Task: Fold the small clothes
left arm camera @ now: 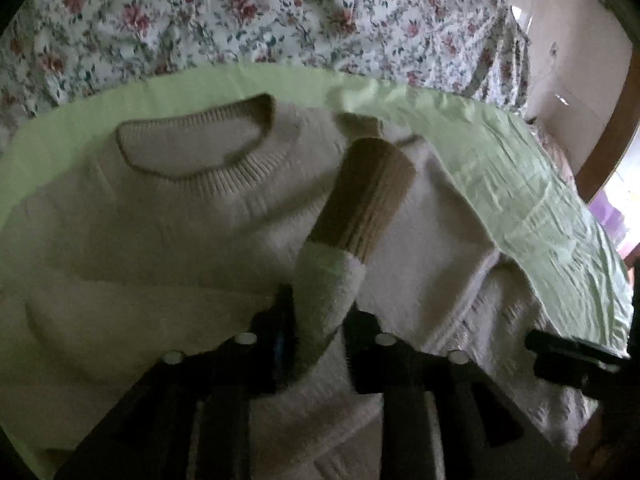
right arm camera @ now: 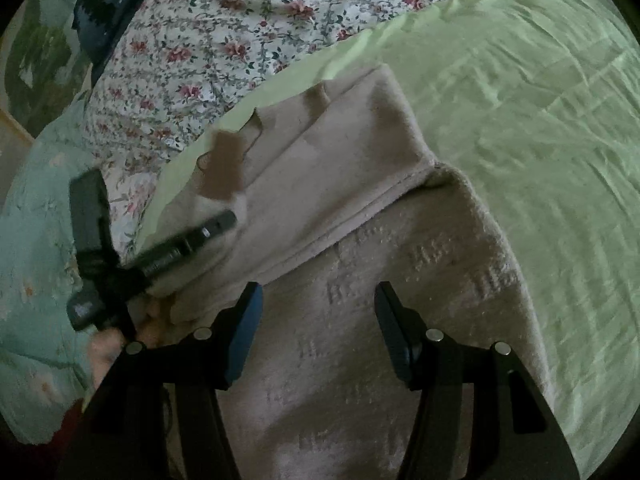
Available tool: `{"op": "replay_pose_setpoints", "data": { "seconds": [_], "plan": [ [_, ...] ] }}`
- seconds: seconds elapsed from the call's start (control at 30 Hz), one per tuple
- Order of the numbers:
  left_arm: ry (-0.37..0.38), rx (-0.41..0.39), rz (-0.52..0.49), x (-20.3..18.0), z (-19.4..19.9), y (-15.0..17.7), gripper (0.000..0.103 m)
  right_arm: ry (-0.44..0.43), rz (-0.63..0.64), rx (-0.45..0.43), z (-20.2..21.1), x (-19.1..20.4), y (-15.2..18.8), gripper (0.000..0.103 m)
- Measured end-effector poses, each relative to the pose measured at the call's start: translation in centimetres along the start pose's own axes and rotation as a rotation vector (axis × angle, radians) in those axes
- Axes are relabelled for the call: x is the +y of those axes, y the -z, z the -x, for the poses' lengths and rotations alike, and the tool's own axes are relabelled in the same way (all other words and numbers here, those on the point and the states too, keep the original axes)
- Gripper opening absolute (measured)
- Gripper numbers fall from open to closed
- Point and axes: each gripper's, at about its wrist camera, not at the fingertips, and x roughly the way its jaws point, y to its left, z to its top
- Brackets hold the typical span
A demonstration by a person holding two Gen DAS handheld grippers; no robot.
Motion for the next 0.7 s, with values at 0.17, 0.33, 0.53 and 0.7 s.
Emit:
{"op": "replay_pose_setpoints", "data": {
  "seconds": [0.17,0.33,0.53,0.7],
  "plan": [
    [-0.025,-0.048,0.008,0.9,4.3,2.2,0.074,-0.035,-0.003,-0.001,-1.1,0.9,-0.7,0.059],
    [-0.095,-0.083,0.098,4.4,9.4,6.0,0.076,-0.078,-0.008,-0.008,-3.0,1.7,-2.1,0.059],
    [-0.315,-0.109,0.311,13.0,13.5,10.3,0.076,-0.057,-0.044,-0.013,-4.8,1.2,-3.7,0.059],
    [-0.347,-0.073,0.492,19.5,13.1,11.5,0.075,-0.067,-0.036,0.038,-5.9,1.1,-3.2,0.059]
  ]
}}
